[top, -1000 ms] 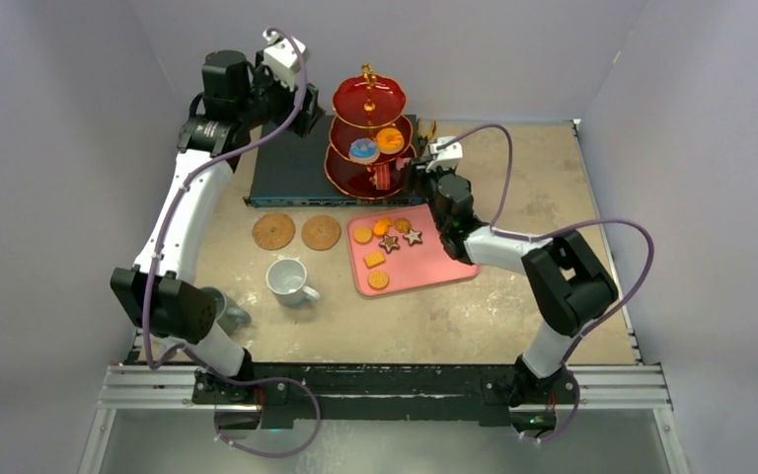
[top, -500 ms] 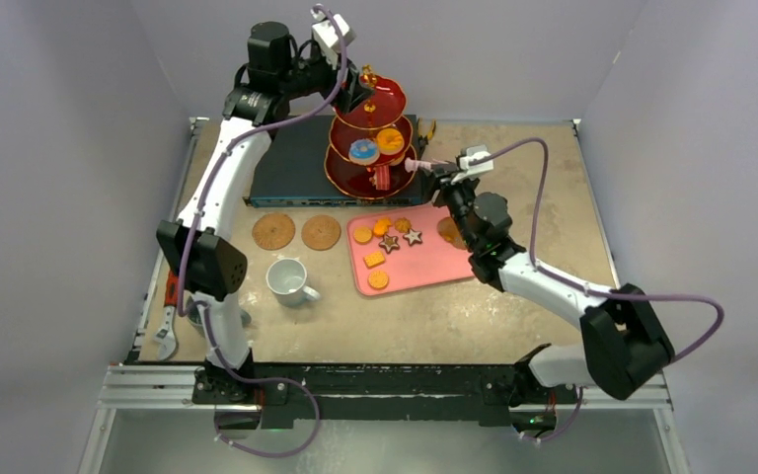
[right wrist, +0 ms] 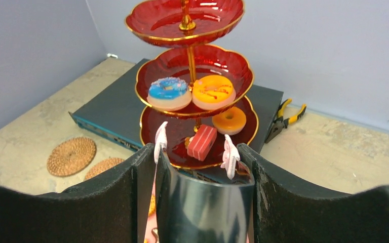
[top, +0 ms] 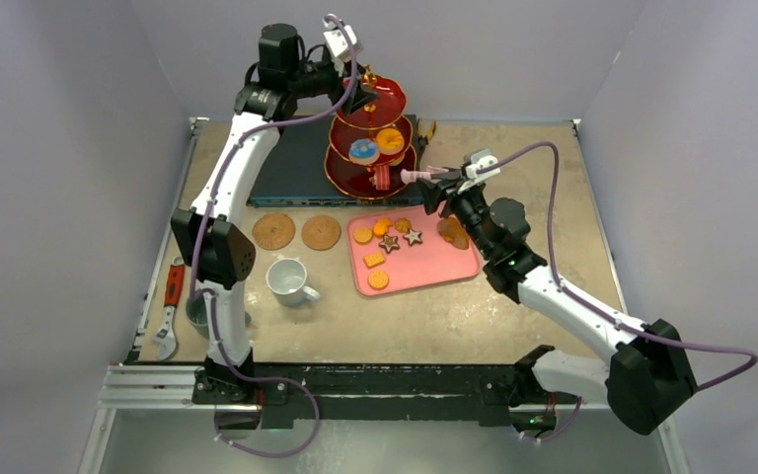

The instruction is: Serve the afternoon tea

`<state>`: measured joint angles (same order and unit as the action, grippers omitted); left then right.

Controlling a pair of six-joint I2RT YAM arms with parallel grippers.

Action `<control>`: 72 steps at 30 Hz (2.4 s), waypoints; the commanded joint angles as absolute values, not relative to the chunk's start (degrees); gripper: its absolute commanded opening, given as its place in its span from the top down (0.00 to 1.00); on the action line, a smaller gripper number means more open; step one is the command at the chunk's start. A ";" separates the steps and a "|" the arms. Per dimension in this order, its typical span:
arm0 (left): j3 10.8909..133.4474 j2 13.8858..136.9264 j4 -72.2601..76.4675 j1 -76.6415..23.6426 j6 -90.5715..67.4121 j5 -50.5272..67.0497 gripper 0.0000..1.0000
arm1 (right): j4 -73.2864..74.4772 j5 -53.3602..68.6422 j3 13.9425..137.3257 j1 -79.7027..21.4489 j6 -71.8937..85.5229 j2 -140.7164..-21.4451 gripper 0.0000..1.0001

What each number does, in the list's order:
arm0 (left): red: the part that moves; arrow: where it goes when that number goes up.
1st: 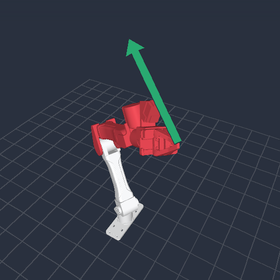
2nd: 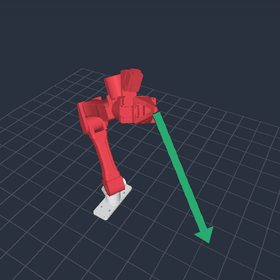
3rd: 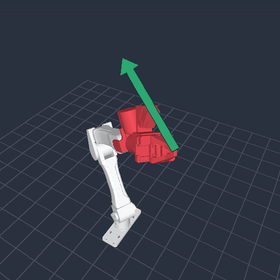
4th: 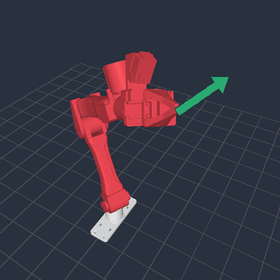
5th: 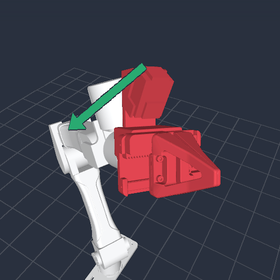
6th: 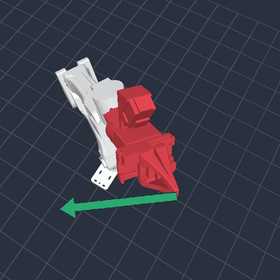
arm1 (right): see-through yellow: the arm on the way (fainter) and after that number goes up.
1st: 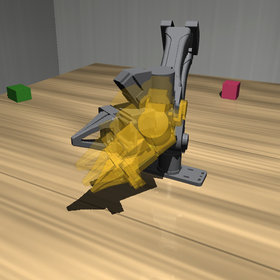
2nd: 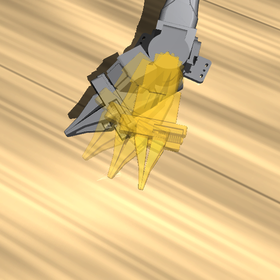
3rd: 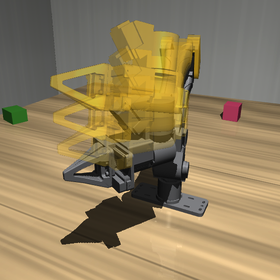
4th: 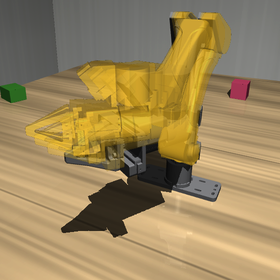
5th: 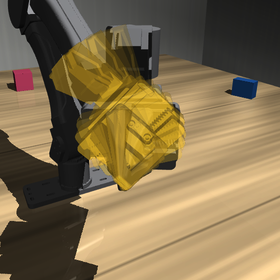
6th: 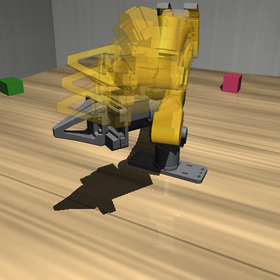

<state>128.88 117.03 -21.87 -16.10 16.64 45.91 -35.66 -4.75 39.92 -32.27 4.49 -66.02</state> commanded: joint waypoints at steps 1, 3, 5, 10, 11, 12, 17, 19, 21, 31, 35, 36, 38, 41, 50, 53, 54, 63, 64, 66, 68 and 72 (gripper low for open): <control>131.19 118.50 -19.23 -15.58 17.05 51.11 0.41 | -33.39 -2.96 39.33 -32.52 4.00 -63.95 0.40; 130.90 118.94 -18.42 -15.50 16.16 52.09 0.45 | -32.95 -3.54 38.47 -32.52 4.26 -63.43 0.40; 130.50 119.09 -17.44 -15.54 14.95 52.68 0.50 | -32.64 -3.78 38.01 -32.52 4.47 -63.36 0.40; 128.71 118.19 -15.79 -15.48 12.99 52.97 0.65 | -32.79 -4.01 36.72 -32.52 5.01 -63.89 0.40; 128.11 117.75 -15.07 -15.49 12.37 52.76 0.69 | -32.81 -4.01 36.66 -32.52 5.08 -64.08 0.40; 127.38 117.16 -14.25 -15.52 11.84 52.51 0.73 | -32.85 -3.90 36.57 -32.51 5.06 -64.24 0.40; 122.92 113.53 -10.97 -15.86 10.62 48.96 0.81 | -32.93 -3.40 36.29 -32.52 5.38 -64.81 0.39; 121.36 112.18 -10.43 -16.21 11.11 46.37 0.85 | -32.95 -3.14 36.27 -32.52 5.39 -65.08 0.39; 119.90 111.04 -9.69 -16.55 11.33 42.56 0.88 | -33.03 -3.04 36.10 -32.52 5.36 -65.21 0.39; 110.80 104.31 -5.57 -22.74 10.64 24.60 0.95 | -33.55 -3.56 34.49 -32.52 5.88 -66.76 0.39; 110.01 103.33 -5.47 -25.32 9.43 18.00 0.96 | -34.62 -3.46 33.88 -32.51 6.18 -67.37 0.39; 110.20 103.17 -5.70 -25.53 9.14 18.32 0.94 | -34.84 -3.53 33.65 -32.53 6.38 -67.37 0.39; 111.26 102.89 -7.27 -25.69 9.12 20.68 0.83 | -35.21 -3.54 33.34 -32.52 6.59 -67.47 0.39; 112.61 101.90 -11.75 -25.30 12.73 24.17 0.58 | -35.39 -3.57 33.19 -32.49 6.81 -67.35 0.39; 115.14 101.51 -22.65 -18.33 23.62 40.22 0.15 | -35.95 -2.74 33.31 -32.52 7.00 -67.62 0.39; 127.40 108.78 -34.33 -13.83 26.98 51.65 0.14 | -35.82 -2.64 33.14 -32.53 7.16 -67.23 0.39; 132.85 111.89 -39.41 -12.75 29.77 54.24 0.14 | -35.79 -2.64 32.99 -32.52 7.22 -67.04 0.39; 133.25 116.52 -32.73 -12.11 30.48 64.32 0.15 | -34.61 -2.35 33.08 -32.50 7.53 -64.77 0.39; 132.44 116.74 -30.55 -12.17 28.99 65.27 0.15 | -34.46 -2.33 33.06 -32.51 7.63 -64.50 0.39; 132.30 118.08 -24.95 -12.14 23.48 67.33 0.16 | -34.22 -2.16 33.12 -32.52 7.74 -63.98 0.39; 131.38 118.64 -18.10 -12.19 17.82 69.92 0.18 | -34.07 -2.03 33.05 -32.52 7.86 -63.54 0.39; 121.61 116.35 8.43 -12.13 1.18 72.13 0.20 | -33.87 -1.74 32.89 -32.52 8.49 -62.41 0.39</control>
